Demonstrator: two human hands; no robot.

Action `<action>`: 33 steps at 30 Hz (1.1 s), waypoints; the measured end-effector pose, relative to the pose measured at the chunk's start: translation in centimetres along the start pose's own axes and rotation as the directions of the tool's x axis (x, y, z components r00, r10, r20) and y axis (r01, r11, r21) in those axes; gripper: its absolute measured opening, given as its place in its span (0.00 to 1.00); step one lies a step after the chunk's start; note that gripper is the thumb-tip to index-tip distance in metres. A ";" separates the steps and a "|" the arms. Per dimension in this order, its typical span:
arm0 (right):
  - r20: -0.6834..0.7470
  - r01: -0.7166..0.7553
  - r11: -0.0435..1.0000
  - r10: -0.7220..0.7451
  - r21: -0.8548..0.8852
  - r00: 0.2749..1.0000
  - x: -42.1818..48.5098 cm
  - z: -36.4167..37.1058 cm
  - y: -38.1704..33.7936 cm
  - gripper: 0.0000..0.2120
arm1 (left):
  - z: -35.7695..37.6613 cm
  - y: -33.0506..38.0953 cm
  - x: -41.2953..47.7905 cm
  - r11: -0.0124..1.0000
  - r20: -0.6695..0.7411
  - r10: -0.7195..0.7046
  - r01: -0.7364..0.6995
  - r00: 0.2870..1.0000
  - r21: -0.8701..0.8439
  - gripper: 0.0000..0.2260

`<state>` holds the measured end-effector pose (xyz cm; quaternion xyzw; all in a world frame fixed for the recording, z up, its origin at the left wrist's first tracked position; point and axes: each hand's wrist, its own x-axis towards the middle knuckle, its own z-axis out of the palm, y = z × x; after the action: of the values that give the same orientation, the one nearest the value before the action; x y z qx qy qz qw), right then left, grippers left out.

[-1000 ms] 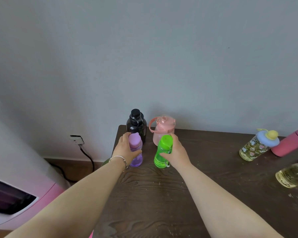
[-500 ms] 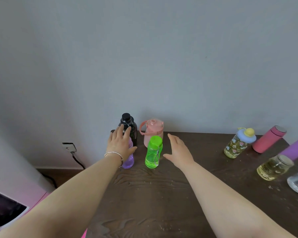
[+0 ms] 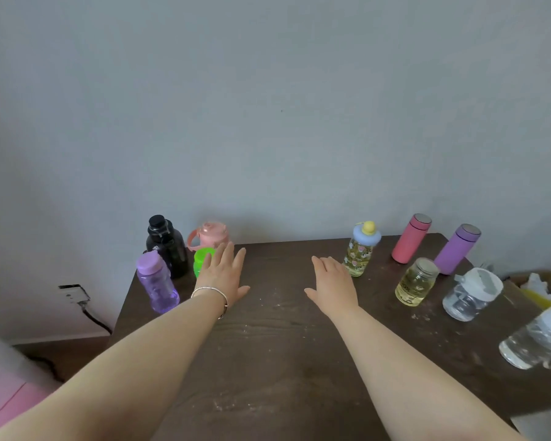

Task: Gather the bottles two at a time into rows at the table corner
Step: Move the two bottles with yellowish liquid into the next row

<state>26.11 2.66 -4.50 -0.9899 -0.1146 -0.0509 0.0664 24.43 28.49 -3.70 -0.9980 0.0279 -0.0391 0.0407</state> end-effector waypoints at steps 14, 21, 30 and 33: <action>-0.025 -0.096 0.992 0.099 0.077 0.995 -6.9 -4.4 21.7 0.37 | -2.9 23.9 -0.1 1.000 0.043 0.004 -0.005 0.999 0.016 0.39; -0.035 -0.197 0.968 0.205 0.158 0.978 -7.0 -4.2 26.4 0.36 | -2.8 27.5 1.4 1.000 0.082 -0.013 0.012 0.997 0.010 0.39; -0.038 -0.307 0.919 0.325 0.247 0.945 -4.1 -2.2 30.4 0.36 | 0.1 29.4 6.6 0.998 0.142 0.014 -0.005 0.990 -0.063 0.38; -0.006 -0.378 0.881 0.395 0.284 0.919 -2.6 -1.2 31.6 0.40 | 2.0 29.8 8.9 0.994 0.185 0.011 0.009 0.983 -0.106 0.38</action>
<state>30.90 -28.60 -7.44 -0.9715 0.0812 -0.0514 0.2168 31.93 -1.51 -7.54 -0.9981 0.0265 0.0556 -0.0101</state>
